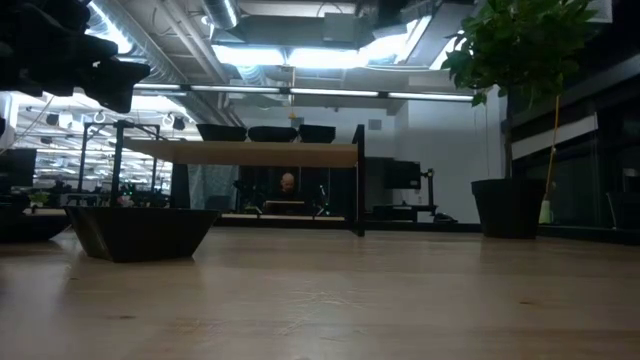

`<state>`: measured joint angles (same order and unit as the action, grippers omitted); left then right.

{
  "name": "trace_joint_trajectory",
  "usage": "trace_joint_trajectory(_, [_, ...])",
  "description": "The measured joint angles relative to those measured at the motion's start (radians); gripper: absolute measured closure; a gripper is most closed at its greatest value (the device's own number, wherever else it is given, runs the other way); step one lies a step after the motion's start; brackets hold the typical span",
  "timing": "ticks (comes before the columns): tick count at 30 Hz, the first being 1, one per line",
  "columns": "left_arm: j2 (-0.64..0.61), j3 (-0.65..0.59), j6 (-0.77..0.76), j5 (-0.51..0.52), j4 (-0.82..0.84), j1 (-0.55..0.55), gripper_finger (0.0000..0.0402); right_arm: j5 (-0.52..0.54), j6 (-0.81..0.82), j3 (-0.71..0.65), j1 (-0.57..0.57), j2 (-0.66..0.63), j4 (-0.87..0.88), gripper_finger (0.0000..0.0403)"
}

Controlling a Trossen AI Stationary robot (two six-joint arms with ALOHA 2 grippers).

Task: Pick & Place Mini shaped plates
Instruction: Stack the distorted square plate on top of the distorted square plates on the shelf

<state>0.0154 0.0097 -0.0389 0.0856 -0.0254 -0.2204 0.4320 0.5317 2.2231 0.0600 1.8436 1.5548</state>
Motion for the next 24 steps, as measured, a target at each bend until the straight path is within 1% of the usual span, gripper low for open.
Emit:
trace_joint_trajectory(2, [0.0,0.0,0.0,0.0,0.0,0.0,0.0194,0.003,0.037,-0.112,0.017,-0.071,-0.053,0.0393])
trace_joint_trajectory(4, [0.0,0.0,0.0,0.0,0.0,0.0,0.0194,0.004,0.062,-0.262,0.036,-0.161,-0.144,0.0384])
trace_joint_trajectory(7, [0.0,0.0,0.0,0.0,0.0,0.0,0.0194,0.029,0.092,-0.52,0.07,-0.321,-0.357,0.037])
trace_joint_trajectory(10, [0.0,0.0,0.0,0.0,0.0,0.0,0.0194,0.078,0.116,-0.772,0.118,-0.495,-0.587,0.0358])
trace_joint_trajectory(14, [0.0,0.0,0.0,0.0,0.0,0.0,0.0194,0.155,0.115,-1.045,0.191,-0.687,-0.854,0.0342])
trace_joint_trajectory(17, [0.0,0.0,0.0,0.0,0.0,0.0,0.0194,0.202,0.08,-1.196,0.243,-0.798,-1.024,0.033])
trace_joint_trajectory(19, [0.0,0.0,0.0,0.0,0.0,0.0,0.0194,0.204,0.026,-1.278,0.268,-0.854,-1.12,0.0323])
trace_joint_trajectory(24, [0.0,0.0,0.0,0.0,0.0,0.0,0.0194,0.205,-0.074,-1.443,0.308,-0.931,-1.343,0.0307])
